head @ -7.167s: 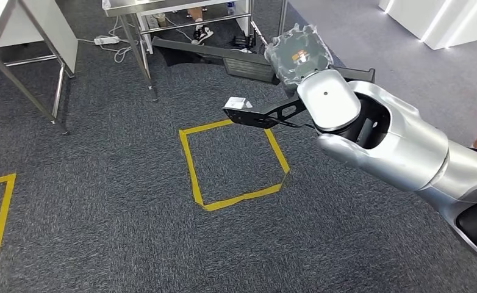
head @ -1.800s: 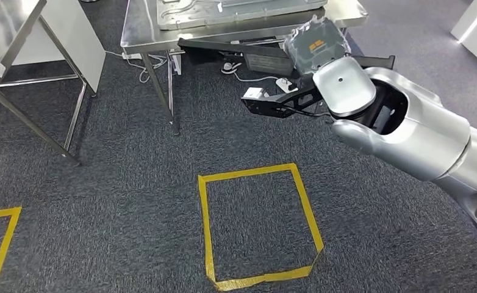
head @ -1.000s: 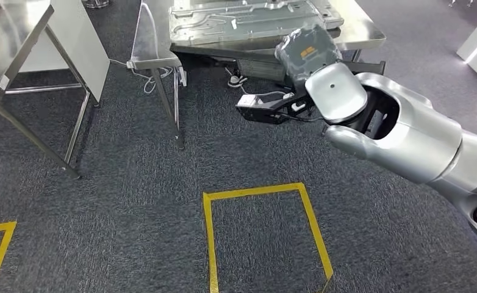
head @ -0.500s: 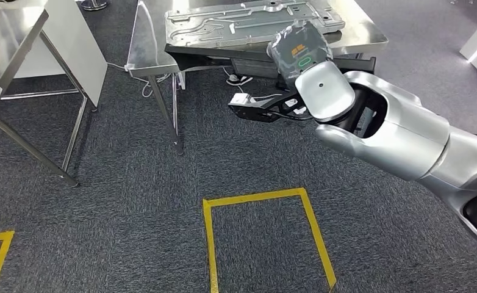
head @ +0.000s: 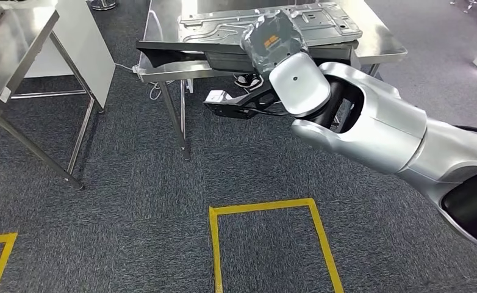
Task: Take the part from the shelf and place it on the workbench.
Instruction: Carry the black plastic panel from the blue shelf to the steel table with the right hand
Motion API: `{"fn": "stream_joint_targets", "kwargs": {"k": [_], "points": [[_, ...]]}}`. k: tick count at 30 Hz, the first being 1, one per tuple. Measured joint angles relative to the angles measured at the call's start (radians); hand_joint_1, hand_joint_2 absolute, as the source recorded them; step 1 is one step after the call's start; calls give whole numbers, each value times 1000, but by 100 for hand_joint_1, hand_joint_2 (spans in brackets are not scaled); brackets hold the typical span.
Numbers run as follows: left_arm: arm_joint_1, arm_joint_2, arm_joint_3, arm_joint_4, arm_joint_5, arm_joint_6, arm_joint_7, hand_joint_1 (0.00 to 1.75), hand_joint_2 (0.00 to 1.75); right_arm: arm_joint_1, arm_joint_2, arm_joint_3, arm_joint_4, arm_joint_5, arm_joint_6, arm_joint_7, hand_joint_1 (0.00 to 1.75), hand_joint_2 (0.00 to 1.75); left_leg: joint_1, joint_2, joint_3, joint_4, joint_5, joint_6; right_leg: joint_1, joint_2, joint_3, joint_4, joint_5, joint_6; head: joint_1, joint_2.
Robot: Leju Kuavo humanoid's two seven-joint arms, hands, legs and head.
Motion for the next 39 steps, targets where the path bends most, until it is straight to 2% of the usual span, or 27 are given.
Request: {"fn": "stream_joint_targets", "kwargs": {"k": [2, 4, 5, 7, 9, 10, 11, 13, 14, 15, 17, 19, 20, 21, 22, 24, 25, 26, 28, 29, 30, 32, 35, 36, 37, 39], "points": [[0, -2, 0, 0, 4, 3, 3, 0, 0, -7, 12, 4, 5, 0, 4, -3, 175, 175, -1, -2, -4, 4, -5, -10, 5, 3, 8, -23, -10, -7, -2, 0], [2, -5, -1, 0, 6, 5, 5, 0, 0, -9, 19, 4, 9, -1, 6, -4, 175, 175, 2, 1, -6, 8, -14, -18, 2, 4, 18, -32, -13, -14, -4, 0], [1, -6, -1, 0, 7, 7, 5, 0, 0, -11, 23, 5, 11, -2, 8, -3, 175, 175, 3, 3, -15, 31, -25, -24, -1, 3, 27, -38, -15, -17, -5, 0], [1, -8, -1, 0, 7, 11, 4, 0, 0, -16, 29, 7, 14, -3, 12, -1, 175, 175, 7, 7, -71, 135, -59, -36, -3, 2, 44, -45, -23, -24, -7, 0], [2, -8, -1, 0, 7, 14, 2, 0, 0, -19, 33, 11, 16, -5, 15, 0, 175, 175, 13, 9, -152, 253, -79, -46, -4, 3, 59, -46, -35, -25, -7, 0], [3, -8, -1, 0, 7, 14, 2, 0, 0, -19, 34, 13, 17, -7, 18, 0, 175, 175, 16, 10, -178, 272, -64, -49, -4, 3, 68, -46, -43, -25, -8, 0], [4, -9, -1, 0, 7, 14, 1, 0, 0, -19, 34, 14, 18, -8, 19, 0, 175, 175, 20, 11, -184, 250, -29, -51, -5, 3, 79, -46, -51, -23, -7, 0], [6, -10, -1, 0, 7, 14, 0, 0, 0, -21, 35, 15, 19, -10, 21, 2, 175, 175, 25, 11, -149, 122, 68, -52, -7, 4, 102, -46, -68, -18, -7, 0], [6, -10, -1, 0, 7, 14, 0, 0, 0, -24, 35, 15, 19, -10, 21, 3, 175, 175, 23, 11, -125, 63, 98, -50, -7, 5, 110, -47, -75, -13, -7, 0], [5, -10, -1, 0, 7, 14, 0, 0, 0, -27, 35, 15, 20, -10, 21, 3, 175, 175, 20, 12, -106, 21, 109, -46, -7, 7, 113, -48, -80, -8, -7, 0], [3, -10, -1, 0, 7, 14, 0, 0, 0, -31, 35, 16, 21, -10, 21, 4, 175, 175, 10, 13, -92, -1, 95, -33, -9, 10, 115, -52, -85, 4, -8, 0], [1, -11, -1, 0, 7, 14, -1, 0, 0, -32, 36, 16, 22, -10, 21, 4, 175, 175, 9, 14, -80, -14, 88, -19, -11, 8, 119, -52, -94, 15, -7, 0], [2, -11, -1, 0, 7, 14, -1, 0, 0, -34, 35, 16, 23, -10, 21, 4, 175, 175, 10, 15, -71, -20, 85, -12, -11, 7, 113, -34, -104, 18, -6, 0], [2, -11, -1, 0, 7, 14, -1, 0, 0, -37, 35, 16, 23, -10, 21, 5, 175, 175, 11, 16, -61, -26, 82, -4, -9, 5, 93, 8, -121, 18, -4, 0], [3, -12, -1, 0, 7, 14, -2, 0, 0, -38, 35, 16, 24, -10, 21, 5, 175, 175, 11, 18, -52, -28, 77, 3, -8, 4, 57, 70, -142, 16, -3, 0], [2, -12, -1, 0, 6, 14, -4, 0, 0, -37, 35, 16, 25, -12, 19, 6, 175, 175, 8, 19, -38, -28, 63, 12, -5, 3, -30, 202, -172, 13, -2, 0], [1, -12, -1, 0, 6, 14, -6, 0, 0, -34, 34, 17, 26, -13, 19, 6, 175, 175, 7, 18, -30, -26, 55, 14, -4, 3, -61, 232, -163, 12, -2, 0], [1, -12, -1, 0, 6, 13, -8, 0, 0, -33, 33, 17, 26, -14, 19, 7, 175, 175, 6, 16, -20, -24, 46, 14, -4, 3, -73, 222, -133, 10, -2, 0], [3, -12, -1, 0, 5, 12, -11, 0, 0, -34, 31, 17, 27, -18, 19, 13, 175, 175, 5, 11, -2, -16, 24, 10, -2, 2, -50, 110, -36, 3, -1, 0], [3, -12, -1, 0, 5, 12, -11, 0, 0, -36, 29, 17, 27, -20, 20, 18, 175, 175, 3, 9, 4, -10, 13, 6, 1, 1, -28, 48, -1, -1, -1, 0], [3, -12, -1, 0, 5, 11, -12, 0, 0, -39, 28, 17, 27, -22, 21, 23, 175, 175, 2, 8, 7, -6, 4, 1, 3, 1, -10, 4, 15, -4, -1, 0], [2, -13, -2, 0, 4, 10, -13, 0, 0, -44, 24, 17, 25, -28, 25, 34, 175, 175, 0, 7, 8, -4, -4, -9, 8, 3, 6, -27, 8, -8, -2, 0], [2, -13, -2, 0, 4, 9, -15, 0, 0, -48, 15, 14, 20, -35, 30, 45, 175, 175, 4, 9, 9, 7, -21, -24, 3, 5, 23, -45, -1, -19, -2, 0], [2, -13, -2, 0, 4, 9, -16, 0, 0, -49, 12, 13, 18, -36, 31, 47, 175, 175, 5, 10, -6, 40, -36, -29, 0, 5, 32, -51, -3, -23, -2, 0], [2, -13, -2, 0, 4, 8, -17, 0, 0, -50, 11, 11, 17, -38, 32, 48, 175, 175, 8, 12, -36, 96, -57, -34, -1, 5, 41, -54, -7, -26, -3, 0], [2, -12, -2, 0, 4, 8, -17, 0, 0, -49, 9, 9, 16, -40, 32, 48, 175, 175, 11, 13, -118, 229, -88, -42, -1, 7, 56, -56, -18, -28, -4, 0]]}}
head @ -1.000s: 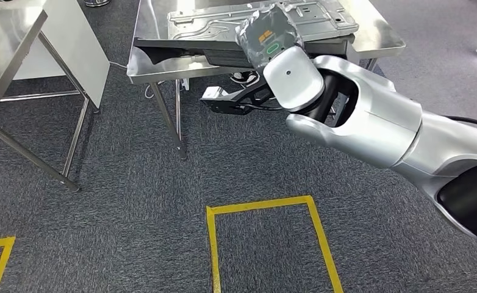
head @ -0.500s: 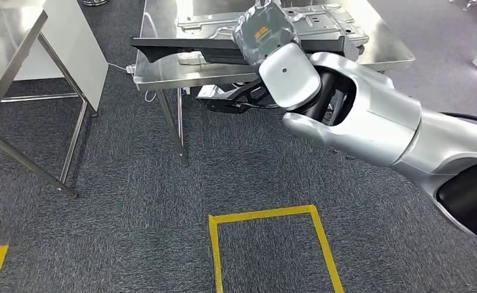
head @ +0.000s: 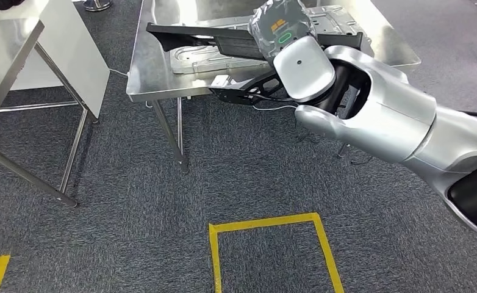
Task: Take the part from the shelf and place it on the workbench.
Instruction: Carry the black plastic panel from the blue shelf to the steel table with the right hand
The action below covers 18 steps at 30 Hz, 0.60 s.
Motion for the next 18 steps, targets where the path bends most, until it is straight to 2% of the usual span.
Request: {"fn": "stream_joint_targets", "kwargs": {"k": [1, 2, 3, 4, 5, 6, 7, 9, 11, 12, 13, 14, 16, 17, 18], "points": [[0, 0, 0, 0, 0, 0, 0, 0, 0, 2, 0, 0, -1, -1, 0, 0, 175, 175, 1, 0, -33, 37, 5, -2, 0, 1, 9, 0, -7, 0, 0, 0], [1, 0, 0, 0, 0, 0, 0, 0, 0, 3, -1, 0, -1, -1, 1, 0, 175, 175, 2, 0, -50, 38, 31, -3, 0, 3, 18, 0, -15, 1, 0, 0], [2, 0, 0, 0, 0, 0, 0, 0, 0, 3, -2, 0, -2, -2, 1, 0, 175, 175, 2, 0, -48, -3, 76, -3, 0, 4, 29, 1, -23, 2, 0, 0], [3, 0, 0, 0, 0, 0, 0, 0, 0, 3, -3, 0, -3, -2, 1, 0, 175, 175, 3, 0, -29, -74, 131, 0, 0, 5, 41, 0, -32, 4, 0, 0], [4, 1, 0, 0, 0, 0, 0, 0, 0, 1, -4, 0, -3, -2, 2, 0, 175, 175, 2, -1, -6, -139, 173, 3, 0, 5, 50, -2, -39, 6, 1, 0], [5, 2, -1, 0, 0, 0, 0, 0, 0, -1, -6, 0, -4, -2, 2, 1, 175, 175, -2, -2, 14, -189, 200, 7, 0, 6, 56, -4, -45, 9, 1, 0], [4, 3, -1, 0, 0, 0, 0, 0, 0, -3, -7, 0, -6, -2, 3, 2, 175, 175, -5, -2, 28, -220, 205, 13, -1, 7, 58, -6, -48, 14, 1, 0], [1, 6, -1, 0, 0, 1, 0, 0, 0, -4, -13, 0, -9, -4, 6, 4, 175, 175, -12, -2, 37, -236, 187, 26, -1, 9, 57, -10, -51, 24, 0, 0], [-1, 7, -1, 0, -1, 1, -1, 0, 0, -4, -20, -1, -14, -8, 9, 6, 175, 175, -10, 0, 51, -254, 177, 37, 0, 7, 59, -7, -60, 34, 2, 0], [1, 8, -1, 0, -1, 1, -1, 0, 0, -6, -25, -3, -18, -9, 9, 7, 175, 175, -8, 1, 62, -262, 175, 43, 1, 4, 52, 13, -70, 37, 3, 0], [1, 8, -2, 0, -1, 1, -1, 0, 0, -8, -30, -4, -21, -11, 10, 8, 175, 175, -6, 3, 74, -269, 171, 48, 2, 1, 31, 56, -87, 39, 4, 0], [2, 8, -2, 0, -1, 1, -1, 0, 0, -10, -35, -6, -25, -13, 10, 8, 175, 175, -7, 4, 84, -272, 166, 54, 2, -2, -5, 119, -107, 40, 5, 0], [0, 10, -2, 0, -1, 1, -2, 0, 0, -10, -42, -7, -29, -18, 11, 8, 175, 175, -10, 4, 97, -269, 150, 61, 3, -3, -93, 247, -135, 40, 5, 0], [-1, 12, -2, 0, -2, 1, -2, 0, 0, -9, -45, -7, -31, -21, 11, 9, 175, 175, -11, 3, 105, -266, 141, 61, 3, -3, -123, 275, -127, 39, 6, 0], [-1, 13, -3, 0, -3, 1, -2, 0, 0, -7, -49, -7, -34, -23, 12, 9, 175, 175, -11, 1, 114, -261, 131, 61, 4, -3, -132, 261, -95, 38, 6, 0]]}}
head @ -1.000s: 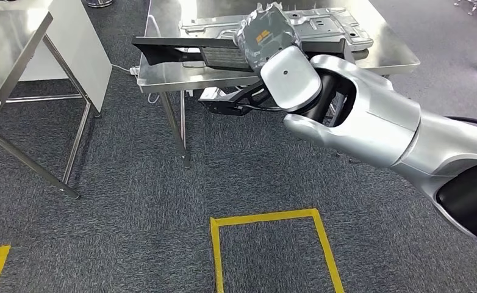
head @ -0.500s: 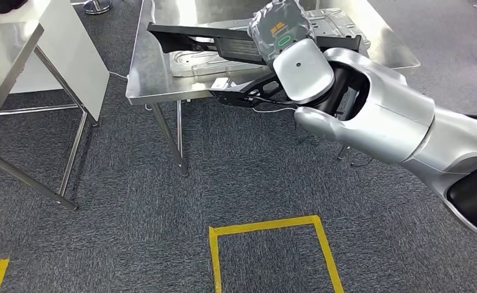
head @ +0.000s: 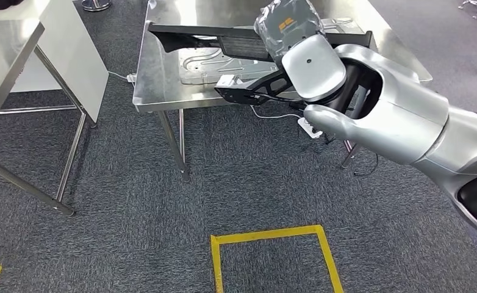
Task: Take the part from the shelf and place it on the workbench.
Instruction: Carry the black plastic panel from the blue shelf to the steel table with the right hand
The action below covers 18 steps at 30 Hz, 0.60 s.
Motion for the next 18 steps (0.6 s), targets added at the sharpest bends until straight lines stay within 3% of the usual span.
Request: {"fn": "stream_joint_targets", "kwargs": {"k": [2, 3, 4, 9, 11, 13, 14, 15, 17, 18], "points": [[2, 2, -1, 0, -3, 1, 0, 0, 0, 0, -7, -2, -7, -3, 0, 1, 175, 175, 0, -3, 20, 11, -25, -4, 1, 0, 30, -112, 92, -6, 0, 0], [2, 2, -1, 0, -4, 1, 0, 0, 0, -1, -10, -3, -11, -4, 0, 2, 175, 175, -2, -4, 26, 18, -37, -8, 3, 0, 54, -171, 124, -9, 0, 0], [1, 3, -2, 0, -4, 2, -1, 0, 0, -3, -13, -4, -18, -6, 1, 3, 175, 175, -3, -5, 28, 23, -46, -13, 6, 0, 71, -210, 135, -12, -1, 0], [-3, 6, -5, 0, -3, 3, 0, 0, 0, -5, -23, -10, -41, -15, 4, 4, 175, 175, -3, -4, 21, 47, -75, -37, 4, 6, 97, -249, 113, -32, -5, 0], [-3, 7, -7, 0, 0, 3, 2, 0, 0, -4, -25, -14, -46, -15, 5, 4, 175, 175, 1, -2, -31, 151, -115, -47, 2, 6, 111, -254, 104, -39, -5, 0], [-3, 9, -10, 0, 3, 4, 4, 0, 0, 1, -27, -15, -50, -18, 4, 4, 175, 175, 6, -1, -113, 282, -146, -55, 2, 6, 125, -254, 92, -43, -5, 0], [-2, 10, -11, 0, 4, 4, 6, 0, 0, 5, -27, -14, -52, -20, 3, 4, 175, 175, 7, -1, -141, 310, -137, -57, 2, 7, 135, -254, 85, -43, -6, 0], [0, 10, -12, 0, 5, 4, 8, 0, 0, 8, -28, -14, -53, -22, 2, 4, 175, 175, 9, -1, -153, 301, -108, -58, 2, 7, 145, -254, 77, -42, -5, 0], [2, 11, -12, 0, 5, 5, 10, 0, 0, 11, -29, -15, -57, -23, 2, 4, 175, 175, 9, -1, -126, 178, -8, -54, 1, 8, 168, -255, 60, -40, -5, 0], [3, 12, -13, 0, 5, 5, 10, 0, 0, 10, -31, -15, -58, -23, 1, 4, 175, 175, 7, -1, -102, 118, 28, -50, 2, 9, 177, -256, 54, -37, -5, 0]]}}
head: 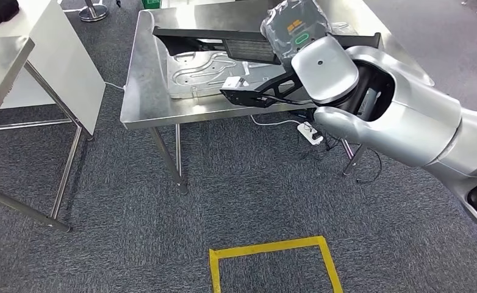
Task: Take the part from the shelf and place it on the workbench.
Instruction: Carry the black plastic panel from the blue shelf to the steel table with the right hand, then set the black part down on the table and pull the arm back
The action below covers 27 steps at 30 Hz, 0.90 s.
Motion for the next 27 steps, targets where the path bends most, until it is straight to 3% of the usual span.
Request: {"fn": "stream_joint_targets", "kwargs": {"k": [1, 2, 6, 8, 10, 11, 12, 13, 15, 17, 20, 22, 25, 26, 27], "points": [[0, 1, 0, 0, 0, 0, 1, 0, 0, -1, -1, 0, -2, 0, -1, 0, 175, 175, -3, 0, 21, -51, 22, 6, 0, 1, 6, -2, -5, 3, 0, 0], [-1, 2, -1, 0, 1, 1, 1, 0, 0, -2, -2, 0, -3, -1, -2, 0, 175, 175, -7, 0, 34, -78, 23, 12, 0, 2, 7, -4, -8, 8, 0, 0], [-6, 6, -2, 0, 1, 1, -1, 0, 0, 0, -8, -2, -6, -5, -5, 0, 175, 175, -7, 3, 65, -118, 3, 30, -1, -2, 5, 6, -23, 26, 3, 0], [-4, 7, -2, 0, 1, 2, -1, 0, 0, -2, -13, -4, -8, -6, -5, 0, 175, 175, -2, 7, 87, -132, -3, 40, 0, -7, -42, 98, -59, 30, 7, 0], [-4, 7, -2, 0, 1, 3, -1, 0, 0, 1, -16, -4, -10, -8, -6, 0, 175, 175, -2, 9, 101, -132, -17, 47, -2, -8, -126, 230, -94, 33, 9, 0], [-4, 7, -2, 0, 1, 3, -1, 0, 0, 5, -19, -3, -11, -9, -6, 0, 175, 175, -1, 8, 109, -129, -25, 47, -4, -8, -158, 266, -90, 35, 9, 0], [-4, 7, -2, 0, 1, 3, -1, 0, 0, 7, -21, -2, -12, -10, -5, 0, 175, 175, -1, 6, 118, -126, -35, 45, -6, -9, -174, 267, -65, 37, 10, 0], [-3, 7, -2, 0, 1, 3, 0, 0, 0, 8, -23, -2, -12, -11, -5, 0, 175, 175, 0, 4, 128, -120, -47, 43, -9, -10, -170, 229, -23, 39, 10, 0], [-3, 7, -2, 0, 1, 3, 1, 0, 0, 6, -28, -2, -14, -12, -6, 0, 175, 175, 0, 0, 139, -102, -74, 32, -12, -12, -135, 115, 58, 43, 10, 0], [-4, 8, -3, 0, 1, 4, 2, 0, 0, 5, -32, -2, -19, -16, -7, 1, 175, 175, -3, -2, 135, -84, -92, 20, -11, -11, -110, 50, 68, 37, 9, 0], [-4, 8, -5, 0, -1, 5, 3, 0, 0, 11, -37, -3, -24, -25, -8, 1, 175, 175, -2, -2, 130, -80, -101, 10, -9, -5, -104, 40, 49, 20, 5, 0], [-5, 7, -6, 0, -1, 5, 3, 0, 0, 12, -43, -4, -25, -27, -7, 2, 175, 175, 1, 0, 112, -38, -123, 1, -12, -4, -94, 37, 42, 10, 3, 0], [-6, 8, -7, 0, -2, 5, 4, 0, 0, 15, -47, -4, -28, -29, -6, 2, 175, 175, 3, 1, 0, 148, -174, -9, -10, -2, -78, 35, 28, 1, -1, 0], [-5, 8, -7, 0, -2, 5, 5, 0, 0, 18, -49, -3, -30, -29, -6, 2, 175, 175, 3, 1, -38, 193, -173, -9, -9, 0, -71, 35, 22, 0, -1, 0], [-4, 8, -7, 0, -2, 5, 6, 0, 0, 22, -50, -3, -31, -29, -6, 2, 175, 175, 2, 1, -61, 205, -154, -7, -6, 1, -63, 35, 16, -1, -1, 0]]}}
